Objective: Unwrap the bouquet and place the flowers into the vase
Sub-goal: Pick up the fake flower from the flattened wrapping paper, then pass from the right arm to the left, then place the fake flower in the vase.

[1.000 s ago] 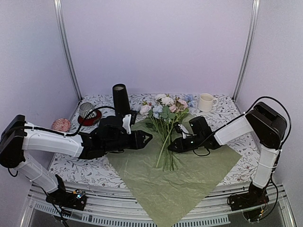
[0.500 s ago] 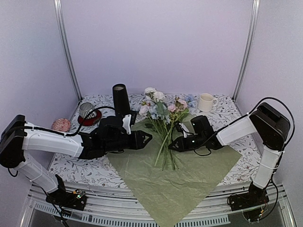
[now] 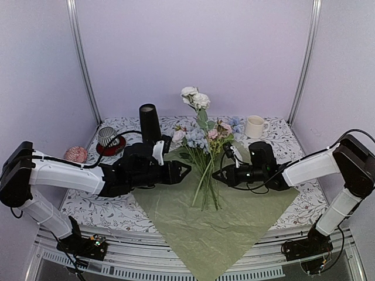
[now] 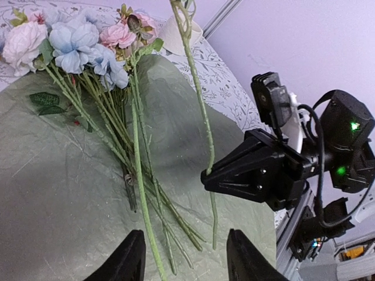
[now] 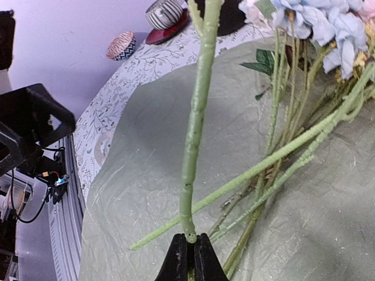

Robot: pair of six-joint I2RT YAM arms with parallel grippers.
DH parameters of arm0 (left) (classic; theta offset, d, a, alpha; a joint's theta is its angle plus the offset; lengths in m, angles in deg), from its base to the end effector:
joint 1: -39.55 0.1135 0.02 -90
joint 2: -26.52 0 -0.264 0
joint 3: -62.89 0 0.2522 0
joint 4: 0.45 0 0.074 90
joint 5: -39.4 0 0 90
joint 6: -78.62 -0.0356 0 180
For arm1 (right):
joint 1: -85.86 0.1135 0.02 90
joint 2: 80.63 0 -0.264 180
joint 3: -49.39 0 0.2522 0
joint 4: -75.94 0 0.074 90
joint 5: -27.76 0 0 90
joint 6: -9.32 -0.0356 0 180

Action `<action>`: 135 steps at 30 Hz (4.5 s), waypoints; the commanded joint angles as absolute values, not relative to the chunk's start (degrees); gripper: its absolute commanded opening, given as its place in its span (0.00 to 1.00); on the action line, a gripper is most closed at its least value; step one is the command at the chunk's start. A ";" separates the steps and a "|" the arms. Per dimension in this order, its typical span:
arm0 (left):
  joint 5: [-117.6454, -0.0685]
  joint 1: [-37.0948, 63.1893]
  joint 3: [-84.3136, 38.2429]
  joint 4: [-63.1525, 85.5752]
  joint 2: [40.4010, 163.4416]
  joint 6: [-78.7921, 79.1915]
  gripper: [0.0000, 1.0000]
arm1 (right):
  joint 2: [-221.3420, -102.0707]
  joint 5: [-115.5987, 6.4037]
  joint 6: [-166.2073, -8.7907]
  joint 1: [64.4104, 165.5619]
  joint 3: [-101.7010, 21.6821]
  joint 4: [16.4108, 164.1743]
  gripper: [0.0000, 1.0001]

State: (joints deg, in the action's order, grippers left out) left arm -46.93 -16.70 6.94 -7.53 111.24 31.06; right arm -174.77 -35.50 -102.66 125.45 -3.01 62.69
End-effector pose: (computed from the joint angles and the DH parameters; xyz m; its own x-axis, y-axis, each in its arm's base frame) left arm 0.1789 -0.2636 0.2145 -0.6892 -0.1807 -0.7017 0.4494 0.6530 -0.6096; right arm 0.2366 0.2164 0.1584 -0.6680 -0.1186 -0.7347 -0.6728 0.5183 0.5280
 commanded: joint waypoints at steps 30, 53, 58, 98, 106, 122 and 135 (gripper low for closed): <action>-50.94 -14.79 -2.94 -20.96 116.81 26.61 0.42 | -166.59 -32.43 -93.12 133.98 0.95 51.89 0.04; -50.53 -13.17 -2.29 -17.80 114.08 25.64 0.00 | -166.39 -32.64 -92.19 134.67 1.35 51.23 0.48; -48.03 -11.33 -2.95 -11.60 110.12 22.41 0.00 | -164.66 -36.65 -92.23 134.71 2.49 51.19 0.60; -26.30 8.24 -38.52 -8.85 114.15 -11.12 0.00 | -161.88 -46.05 -90.66 134.65 3.95 52.31 0.62; -27.93 11.39 -38.58 -8.93 120.28 -8.33 0.00 | -162.29 -45.95 -90.44 134.66 3.69 52.51 0.62; -34.76 16.30 -37.73 -0.40 130.00 0.11 0.00 | -163.71 -44.75 -90.78 134.72 2.69 52.91 0.62; -38.64 16.34 -33.93 4.89 132.04 4.07 0.10 | -164.78 -44.56 -90.88 134.72 2.01 53.37 0.62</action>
State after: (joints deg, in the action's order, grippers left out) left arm -37.10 15.69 -33.52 2.38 131.24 2.12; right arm -163.98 -44.94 -91.12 134.35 3.33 52.73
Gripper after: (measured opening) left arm 0.062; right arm 0.620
